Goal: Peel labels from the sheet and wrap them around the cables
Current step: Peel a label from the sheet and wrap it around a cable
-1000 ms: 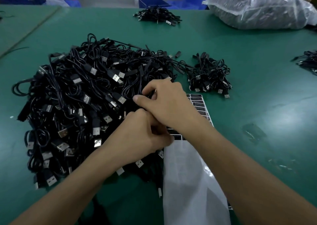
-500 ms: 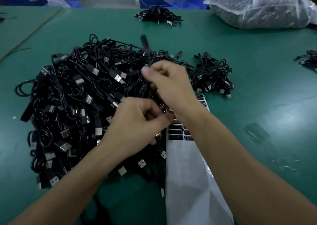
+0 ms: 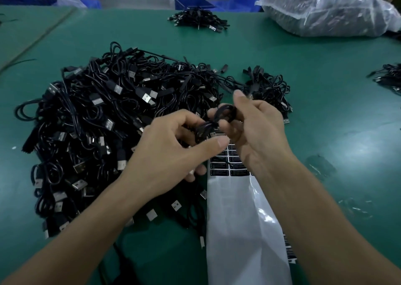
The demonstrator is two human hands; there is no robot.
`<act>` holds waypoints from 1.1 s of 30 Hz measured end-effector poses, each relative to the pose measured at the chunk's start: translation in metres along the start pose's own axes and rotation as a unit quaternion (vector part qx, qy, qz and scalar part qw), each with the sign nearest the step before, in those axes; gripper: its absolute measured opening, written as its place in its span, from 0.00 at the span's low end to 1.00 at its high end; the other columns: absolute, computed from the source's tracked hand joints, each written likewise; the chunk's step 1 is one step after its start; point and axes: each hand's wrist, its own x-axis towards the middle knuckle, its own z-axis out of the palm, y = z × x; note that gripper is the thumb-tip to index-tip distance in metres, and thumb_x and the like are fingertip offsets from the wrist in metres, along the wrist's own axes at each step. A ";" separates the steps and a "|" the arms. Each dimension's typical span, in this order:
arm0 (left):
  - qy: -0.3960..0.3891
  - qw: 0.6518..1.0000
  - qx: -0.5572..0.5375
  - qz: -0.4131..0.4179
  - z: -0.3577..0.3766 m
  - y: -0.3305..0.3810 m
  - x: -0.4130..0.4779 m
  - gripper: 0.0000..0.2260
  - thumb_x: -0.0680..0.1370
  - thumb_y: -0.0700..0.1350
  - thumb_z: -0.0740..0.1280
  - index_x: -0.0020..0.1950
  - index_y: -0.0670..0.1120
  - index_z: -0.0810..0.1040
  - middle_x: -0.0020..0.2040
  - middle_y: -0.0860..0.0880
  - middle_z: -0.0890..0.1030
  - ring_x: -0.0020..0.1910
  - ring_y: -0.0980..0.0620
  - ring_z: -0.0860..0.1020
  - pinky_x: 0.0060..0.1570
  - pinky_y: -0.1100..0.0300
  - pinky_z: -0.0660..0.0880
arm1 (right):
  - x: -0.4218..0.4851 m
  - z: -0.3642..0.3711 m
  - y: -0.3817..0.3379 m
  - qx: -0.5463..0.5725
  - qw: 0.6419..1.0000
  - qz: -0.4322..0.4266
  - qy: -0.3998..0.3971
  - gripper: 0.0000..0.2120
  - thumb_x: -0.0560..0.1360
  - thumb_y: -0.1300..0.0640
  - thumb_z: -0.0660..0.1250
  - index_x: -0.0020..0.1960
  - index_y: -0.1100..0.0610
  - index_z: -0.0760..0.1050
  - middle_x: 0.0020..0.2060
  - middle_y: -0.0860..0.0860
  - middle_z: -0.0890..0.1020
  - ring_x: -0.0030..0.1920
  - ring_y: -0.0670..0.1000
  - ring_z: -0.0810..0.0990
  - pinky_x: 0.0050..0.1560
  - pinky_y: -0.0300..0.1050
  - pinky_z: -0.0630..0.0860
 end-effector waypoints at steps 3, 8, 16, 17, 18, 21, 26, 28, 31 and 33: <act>0.004 1.000 0.008 -0.007 -0.003 -0.003 0.004 0.04 0.74 0.49 0.74 0.43 0.49 0.83 0.34 0.47 0.84 0.27 0.49 0.83 0.26 0.62 0.77 | 0.001 -0.012 -0.002 0.014 1.000 -0.009 0.003 0.10 0.80 0.57 0.69 0.45 0.60 0.70 0.32 0.56 0.83 0.30 0.52 0.84 0.27 0.38 0.78; -0.033 0.997 0.058 -0.028 -0.010 -0.001 0.005 0.05 0.73 0.47 0.76 0.40 0.47 0.84 0.32 0.47 0.85 0.30 0.51 0.84 0.29 0.64 0.77 | 0.000 -0.030 -0.007 -0.073 0.995 0.006 -0.061 0.09 0.80 0.56 0.68 0.43 0.56 0.73 0.33 0.54 0.83 0.30 0.50 0.83 0.29 0.39 0.78; -0.078 0.993 -0.024 -0.091 -0.008 0.015 0.000 0.27 0.64 0.63 0.74 0.58 0.52 0.76 0.41 0.48 0.87 0.35 0.51 0.85 0.31 0.61 0.80 | -0.026 -0.018 0.003 -0.132 0.970 0.003 -0.206 0.09 0.72 0.51 0.72 0.36 0.52 0.75 0.37 0.54 0.85 0.32 0.46 0.81 0.29 0.37 0.75; -0.083 0.992 -0.019 -0.088 -0.007 0.015 0.000 0.26 0.64 0.60 0.74 0.58 0.52 0.76 0.40 0.47 0.86 0.32 0.51 0.83 0.29 0.62 0.78 | -0.027 -0.015 0.006 -0.131 0.970 0.005 -0.207 0.10 0.73 0.52 0.72 0.35 0.52 0.76 0.37 0.54 0.85 0.33 0.47 0.81 0.29 0.37 0.75; -0.087 0.992 -0.010 -0.087 -0.007 0.015 0.001 0.24 0.64 0.58 0.74 0.58 0.51 0.76 0.38 0.46 0.86 0.30 0.50 0.82 0.27 0.63 0.77 | -0.027 -0.013 0.008 -0.129 0.971 0.008 -0.203 0.10 0.74 0.53 0.72 0.34 0.52 0.77 0.37 0.53 0.85 0.33 0.47 0.80 0.31 0.39 0.75; -0.111 0.990 -0.008 -0.092 -0.013 0.012 0.003 0.11 0.72 0.46 0.74 0.54 0.50 0.81 0.36 0.45 0.86 0.28 0.52 0.80 0.26 0.64 0.76 | -0.023 -0.013 0.011 -0.141 0.977 0.010 -0.159 0.08 0.75 0.55 0.73 0.37 0.51 0.81 0.36 0.52 0.81 0.35 0.48 0.78 0.32 0.42 0.74; -0.153 0.982 0.073 -0.082 -0.020 0.008 0.005 0.05 0.74 0.42 0.74 0.44 0.51 0.86 0.32 0.45 0.84 0.25 0.55 0.77 0.28 0.63 0.76 | -0.011 -0.028 0.006 -0.203 0.971 -0.027 -0.124 0.07 0.73 0.52 0.76 0.48 0.53 0.82 0.35 0.46 0.82 0.31 0.44 0.76 0.25 0.35 0.68; -0.168 0.974 0.136 -0.063 -0.020 0.007 0.005 0.07 0.74 0.41 0.73 0.42 0.55 0.85 0.31 0.48 0.84 0.25 0.56 0.77 0.30 0.64 0.76 | -0.009 -0.030 0.008 -0.242 0.962 -0.040 -0.119 0.09 0.72 0.52 0.77 0.49 0.55 0.82 0.34 0.46 0.82 0.31 0.43 0.76 0.26 0.35 0.69; -0.159 0.961 0.223 -0.029 -0.020 0.004 0.004 0.06 0.72 0.44 0.72 0.39 0.55 0.84 0.29 0.50 0.83 0.24 0.59 0.74 0.26 0.68 0.70 | -0.010 -0.032 0.012 -0.263 0.955 -0.060 -0.120 0.02 0.73 0.59 0.76 0.44 0.56 0.83 0.33 0.49 0.82 0.31 0.45 0.78 0.26 0.35 0.71; -0.140 0.953 0.267 -0.018 -0.019 0.000 0.004 0.04 0.72 0.44 0.72 0.40 0.54 0.84 0.31 0.53 0.83 0.26 0.60 0.76 0.27 0.69 0.72 | -0.010 -0.034 0.012 -0.241 0.960 -0.055 -0.134 0.04 0.75 0.63 0.74 0.44 0.56 0.84 0.34 0.50 0.83 0.34 0.45 0.80 0.30 0.36 0.75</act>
